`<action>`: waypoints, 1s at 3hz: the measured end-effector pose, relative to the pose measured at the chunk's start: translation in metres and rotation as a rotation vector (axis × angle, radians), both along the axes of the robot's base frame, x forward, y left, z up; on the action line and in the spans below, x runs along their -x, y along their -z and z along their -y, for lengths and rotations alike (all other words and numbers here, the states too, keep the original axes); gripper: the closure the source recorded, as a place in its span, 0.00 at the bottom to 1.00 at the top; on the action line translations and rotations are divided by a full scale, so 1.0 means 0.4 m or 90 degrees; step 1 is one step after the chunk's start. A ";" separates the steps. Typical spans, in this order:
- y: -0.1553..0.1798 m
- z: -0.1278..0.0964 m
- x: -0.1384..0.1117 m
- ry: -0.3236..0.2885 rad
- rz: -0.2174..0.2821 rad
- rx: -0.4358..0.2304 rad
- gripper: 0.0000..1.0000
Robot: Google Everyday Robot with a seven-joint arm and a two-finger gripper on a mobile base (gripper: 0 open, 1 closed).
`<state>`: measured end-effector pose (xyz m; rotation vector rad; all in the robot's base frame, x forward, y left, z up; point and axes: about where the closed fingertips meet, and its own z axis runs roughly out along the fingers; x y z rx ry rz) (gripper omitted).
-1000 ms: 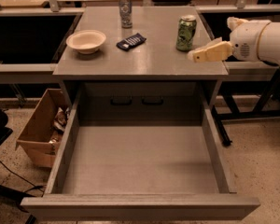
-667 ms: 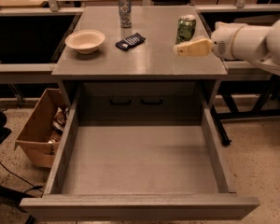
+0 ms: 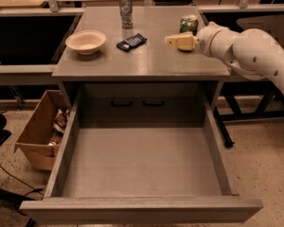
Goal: Place green can into top drawer
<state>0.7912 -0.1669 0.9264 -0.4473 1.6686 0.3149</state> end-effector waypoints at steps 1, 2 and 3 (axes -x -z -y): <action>-0.004 0.000 -0.078 0.003 0.033 0.006 0.00; -0.025 -0.012 -0.141 -0.001 0.054 0.003 0.00; -0.016 -0.008 -0.184 0.008 0.053 -0.009 0.15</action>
Offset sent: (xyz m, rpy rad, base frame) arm 0.0862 0.0050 0.0218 -0.0024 -0.1244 0.0008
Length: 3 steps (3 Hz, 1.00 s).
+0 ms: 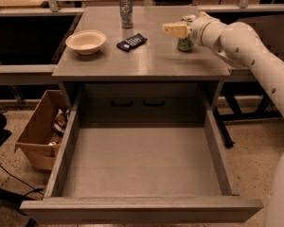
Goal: Place green can into top drawer
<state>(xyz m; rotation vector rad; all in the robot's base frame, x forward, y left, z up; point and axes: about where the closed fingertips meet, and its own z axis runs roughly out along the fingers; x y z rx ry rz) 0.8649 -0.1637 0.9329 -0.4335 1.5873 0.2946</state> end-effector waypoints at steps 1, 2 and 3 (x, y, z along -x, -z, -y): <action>0.050 0.036 -0.027 0.026 -0.028 -0.031 0.39; 0.052 0.038 -0.028 0.027 -0.030 -0.033 0.62; 0.052 0.038 -0.027 0.027 -0.030 -0.033 0.85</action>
Offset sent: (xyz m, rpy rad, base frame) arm 0.0096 -0.0127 -0.0177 0.0435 0.0382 -0.0357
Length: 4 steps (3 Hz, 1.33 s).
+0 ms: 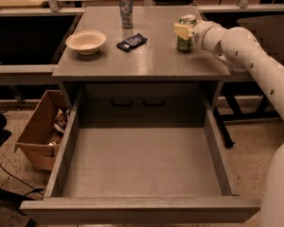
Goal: Place green can into top drawer
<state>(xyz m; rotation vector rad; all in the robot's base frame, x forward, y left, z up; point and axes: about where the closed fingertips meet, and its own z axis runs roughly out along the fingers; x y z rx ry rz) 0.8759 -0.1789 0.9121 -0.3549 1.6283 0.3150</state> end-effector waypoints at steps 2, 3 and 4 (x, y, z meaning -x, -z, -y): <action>-0.108 -0.046 0.173 -0.113 0.054 0.053 1.00; -0.217 -0.035 0.398 -0.197 0.114 0.068 1.00; -0.237 0.007 0.516 -0.229 0.137 0.074 1.00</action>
Offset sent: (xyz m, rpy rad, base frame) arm -0.1480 0.0309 0.0979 -0.1144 -0.2044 0.3424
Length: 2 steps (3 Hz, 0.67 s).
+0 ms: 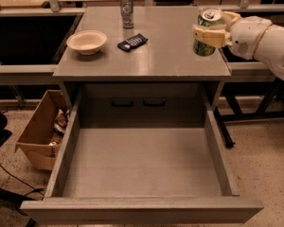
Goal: Place green can into top drawer
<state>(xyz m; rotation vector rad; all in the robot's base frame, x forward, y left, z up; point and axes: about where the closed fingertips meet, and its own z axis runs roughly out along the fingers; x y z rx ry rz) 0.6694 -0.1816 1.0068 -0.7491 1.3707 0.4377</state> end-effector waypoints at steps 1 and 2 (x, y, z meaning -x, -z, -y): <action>-0.007 0.061 0.103 -0.030 -0.012 0.050 1.00; 0.046 0.115 0.148 -0.081 -0.039 0.094 1.00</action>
Offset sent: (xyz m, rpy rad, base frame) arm -0.1123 -0.0598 -0.0630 -0.2676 0.1550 0.3948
